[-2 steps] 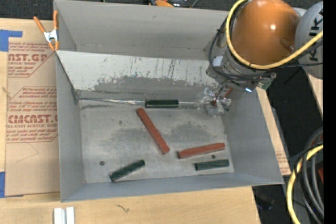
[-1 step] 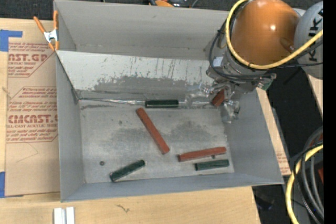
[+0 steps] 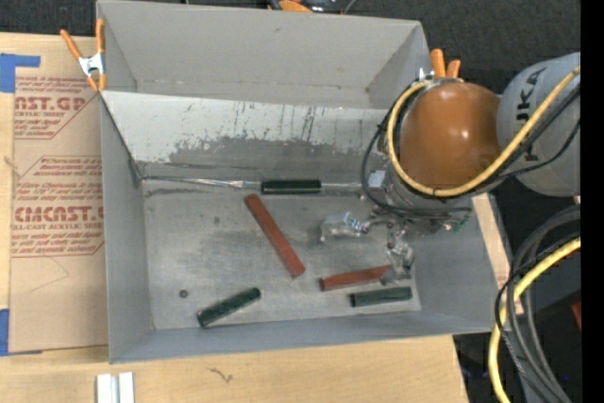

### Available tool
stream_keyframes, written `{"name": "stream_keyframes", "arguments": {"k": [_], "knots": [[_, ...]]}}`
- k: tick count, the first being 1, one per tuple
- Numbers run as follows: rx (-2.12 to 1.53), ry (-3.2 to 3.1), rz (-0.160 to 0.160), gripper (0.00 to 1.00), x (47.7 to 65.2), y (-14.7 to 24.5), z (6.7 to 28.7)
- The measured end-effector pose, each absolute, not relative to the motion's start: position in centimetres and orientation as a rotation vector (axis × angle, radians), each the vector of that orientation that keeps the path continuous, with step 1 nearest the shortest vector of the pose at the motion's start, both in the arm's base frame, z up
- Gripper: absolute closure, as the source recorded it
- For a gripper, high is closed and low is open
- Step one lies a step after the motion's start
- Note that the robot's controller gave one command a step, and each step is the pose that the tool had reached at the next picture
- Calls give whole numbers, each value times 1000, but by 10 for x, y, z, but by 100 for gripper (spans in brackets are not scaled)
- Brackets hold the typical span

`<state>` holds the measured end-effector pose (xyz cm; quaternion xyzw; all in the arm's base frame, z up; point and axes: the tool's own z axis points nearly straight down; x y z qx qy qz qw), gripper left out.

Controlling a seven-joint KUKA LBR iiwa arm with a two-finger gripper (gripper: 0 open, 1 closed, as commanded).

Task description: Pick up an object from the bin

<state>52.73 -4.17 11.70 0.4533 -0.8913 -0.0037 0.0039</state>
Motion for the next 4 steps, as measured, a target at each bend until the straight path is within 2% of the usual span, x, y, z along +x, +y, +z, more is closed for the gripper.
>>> {"name": "stream_keyframes", "arguments": {"k": [1,2,3,4], "knots": [[1149,-2925,-2,0,491,-70,69],[1400,-2819,2,0,484,-103,70],[1399,-2814,-2,100,483,-102,69],[1461,-2792,7,100,526,-75,218]]}}
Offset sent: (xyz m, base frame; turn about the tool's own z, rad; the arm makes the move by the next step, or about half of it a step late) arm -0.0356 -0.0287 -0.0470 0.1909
